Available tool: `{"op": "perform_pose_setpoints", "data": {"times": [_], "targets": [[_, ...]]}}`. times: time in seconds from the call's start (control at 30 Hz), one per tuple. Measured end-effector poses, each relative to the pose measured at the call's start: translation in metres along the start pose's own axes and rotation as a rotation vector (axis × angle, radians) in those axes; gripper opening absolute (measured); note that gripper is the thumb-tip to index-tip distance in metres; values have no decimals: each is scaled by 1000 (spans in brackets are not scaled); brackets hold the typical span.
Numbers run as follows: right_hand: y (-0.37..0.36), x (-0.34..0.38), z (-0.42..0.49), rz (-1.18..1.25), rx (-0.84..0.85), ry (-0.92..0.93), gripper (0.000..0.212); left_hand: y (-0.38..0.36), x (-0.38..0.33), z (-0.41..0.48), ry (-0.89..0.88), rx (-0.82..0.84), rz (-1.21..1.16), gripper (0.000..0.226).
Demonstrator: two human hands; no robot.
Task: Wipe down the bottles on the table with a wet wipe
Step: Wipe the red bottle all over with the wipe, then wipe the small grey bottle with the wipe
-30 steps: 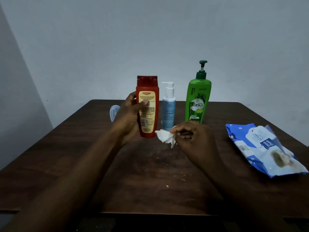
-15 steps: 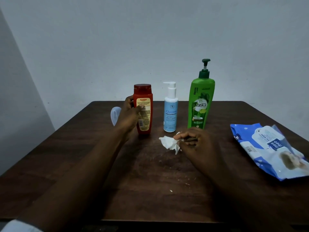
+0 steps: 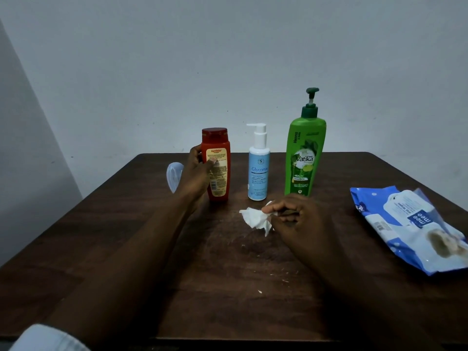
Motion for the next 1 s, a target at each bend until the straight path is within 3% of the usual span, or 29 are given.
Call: {"op": "perform_pose_setpoints", "data": {"times": [0.17, 0.4, 0.6, 0.73, 0.9, 1.0], "targets": [[0, 0, 0, -3, 12, -2, 28, 0, 0, 2, 0, 12, 21, 42], [0, -1, -2, -8, 19, -9, 26, 9, -26, 2, -93, -31, -16, 62], [-1, 0, -1, 20, 28, -13, 25, 49, -78, -1, -328, -128, 194, 35], [-2, 1, -2, 15, 28, -2, 27, 78, -59, 5, -238, -118, 410, 50], [-3, 1, -1, 2, 29, 7, 26, 106, 16, 13, 158, -70, 647, 88], [-5, -2, -1, -4, 50, -4, 29, 105, 41, 1, 183, -87, 618, 78]]}}
Point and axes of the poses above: each hand's wrist, its own z-axis towards the middle knuckle, its own y-axis out of the back of the hand, x = y × z, the point moved 5 cm from there along z, towards the middle knuckle, and after that the axes turned 8 degrees about -z, right-handed, at the moved point
